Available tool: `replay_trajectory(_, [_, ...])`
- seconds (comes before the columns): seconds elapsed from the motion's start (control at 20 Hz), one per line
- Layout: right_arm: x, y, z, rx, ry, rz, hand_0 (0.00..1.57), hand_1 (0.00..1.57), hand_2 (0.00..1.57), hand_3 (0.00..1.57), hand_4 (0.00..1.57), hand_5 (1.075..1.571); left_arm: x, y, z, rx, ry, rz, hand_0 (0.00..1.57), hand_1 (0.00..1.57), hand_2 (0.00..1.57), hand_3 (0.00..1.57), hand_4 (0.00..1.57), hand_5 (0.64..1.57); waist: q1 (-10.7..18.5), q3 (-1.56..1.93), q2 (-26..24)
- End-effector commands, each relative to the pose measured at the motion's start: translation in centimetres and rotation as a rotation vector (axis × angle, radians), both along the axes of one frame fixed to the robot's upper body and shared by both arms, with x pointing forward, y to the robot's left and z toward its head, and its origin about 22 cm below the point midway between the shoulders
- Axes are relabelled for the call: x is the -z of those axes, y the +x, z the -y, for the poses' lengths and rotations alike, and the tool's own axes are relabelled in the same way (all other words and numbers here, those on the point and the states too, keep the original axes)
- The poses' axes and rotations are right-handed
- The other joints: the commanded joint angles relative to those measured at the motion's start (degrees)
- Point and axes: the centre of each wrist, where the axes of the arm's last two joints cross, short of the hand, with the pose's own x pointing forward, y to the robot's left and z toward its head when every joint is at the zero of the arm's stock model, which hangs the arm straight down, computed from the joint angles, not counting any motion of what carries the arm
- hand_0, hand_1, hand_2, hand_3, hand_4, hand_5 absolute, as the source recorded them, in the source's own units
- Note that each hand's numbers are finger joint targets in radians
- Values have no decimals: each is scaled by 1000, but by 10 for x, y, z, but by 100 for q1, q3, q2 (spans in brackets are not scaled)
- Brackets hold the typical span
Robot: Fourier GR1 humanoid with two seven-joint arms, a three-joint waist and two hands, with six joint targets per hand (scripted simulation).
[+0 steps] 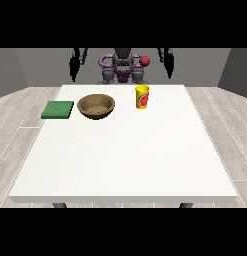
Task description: Pick the cup and pour the ball into the bowl, then pick the bowl and place it on the pad
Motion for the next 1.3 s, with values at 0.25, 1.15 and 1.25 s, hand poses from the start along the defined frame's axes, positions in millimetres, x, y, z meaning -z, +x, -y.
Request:
replay_trajectory(0.25, [-34,2,10,-11,-45,19,0,0,0,0,0,1569,-32,1,-4,24,22,11,0,0,0,0,0,1557,-75,-88,-1605])
replay_trajectory(1.15, [-40,11,55,-106,79,209,0,0,0,0,0,1570,-32,34,-11,6,-99,286,0,0,0,0,0,1529,-247,-86,383])
replay_trajectory(1.25, [-46,15,69,-92,75,213,0,0,0,0,0,1570,-14,33,-27,-9,-97,293,0,0,0,0,0,1524,-231,-87,457])
